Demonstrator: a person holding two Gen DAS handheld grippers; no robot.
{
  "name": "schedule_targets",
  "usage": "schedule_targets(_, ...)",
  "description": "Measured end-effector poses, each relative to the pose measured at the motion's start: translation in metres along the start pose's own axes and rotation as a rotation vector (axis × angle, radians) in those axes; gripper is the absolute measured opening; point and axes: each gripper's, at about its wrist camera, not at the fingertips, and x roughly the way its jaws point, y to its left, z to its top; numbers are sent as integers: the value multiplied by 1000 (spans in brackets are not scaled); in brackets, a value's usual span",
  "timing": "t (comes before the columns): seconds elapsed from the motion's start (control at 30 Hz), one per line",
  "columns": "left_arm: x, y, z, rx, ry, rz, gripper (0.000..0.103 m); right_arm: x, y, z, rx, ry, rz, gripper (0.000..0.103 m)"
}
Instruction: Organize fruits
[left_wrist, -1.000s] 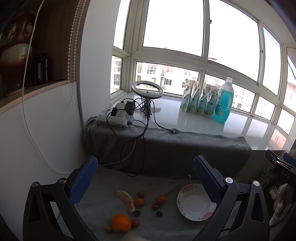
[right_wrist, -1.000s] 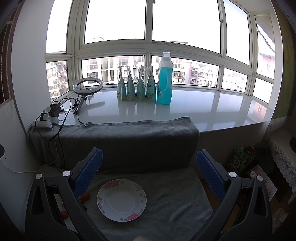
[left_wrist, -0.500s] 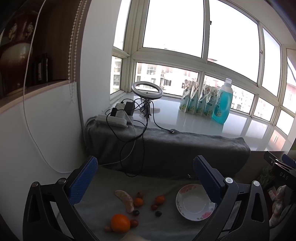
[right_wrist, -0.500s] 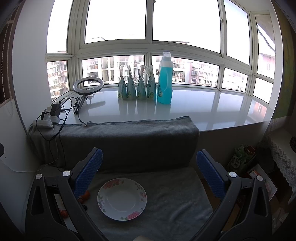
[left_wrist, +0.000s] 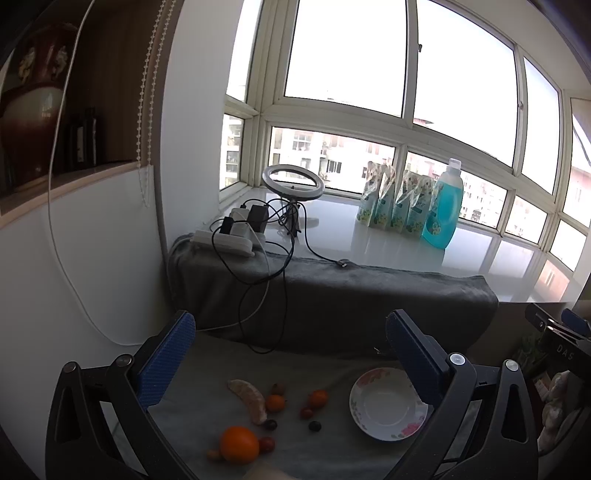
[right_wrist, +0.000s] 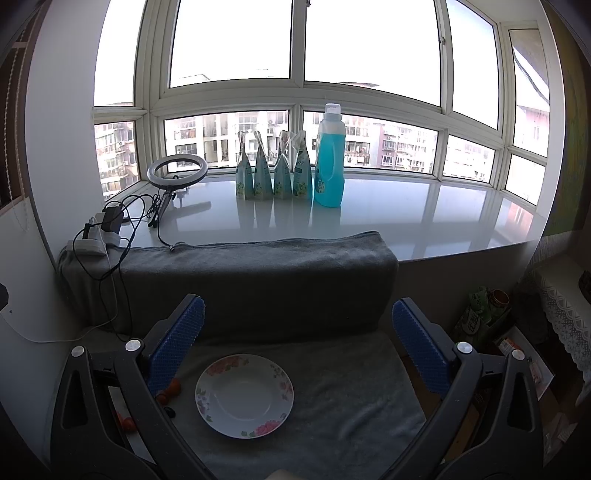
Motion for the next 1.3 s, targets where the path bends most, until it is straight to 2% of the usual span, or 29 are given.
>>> schedule_targets(0.87, 2, 1, -1, -5, 10, 1, 102, 3, 2, -1, 0, 7, 3, 103)
schedule_targets(1.07, 9, 5, -6, -10, 34, 19, 102, 14, 20, -22, -9, 38, 18, 103)
schedule_targets(1.3, 17, 27, -18, -49, 81, 76, 102, 31, 21, -25, -27, 100, 82, 103)
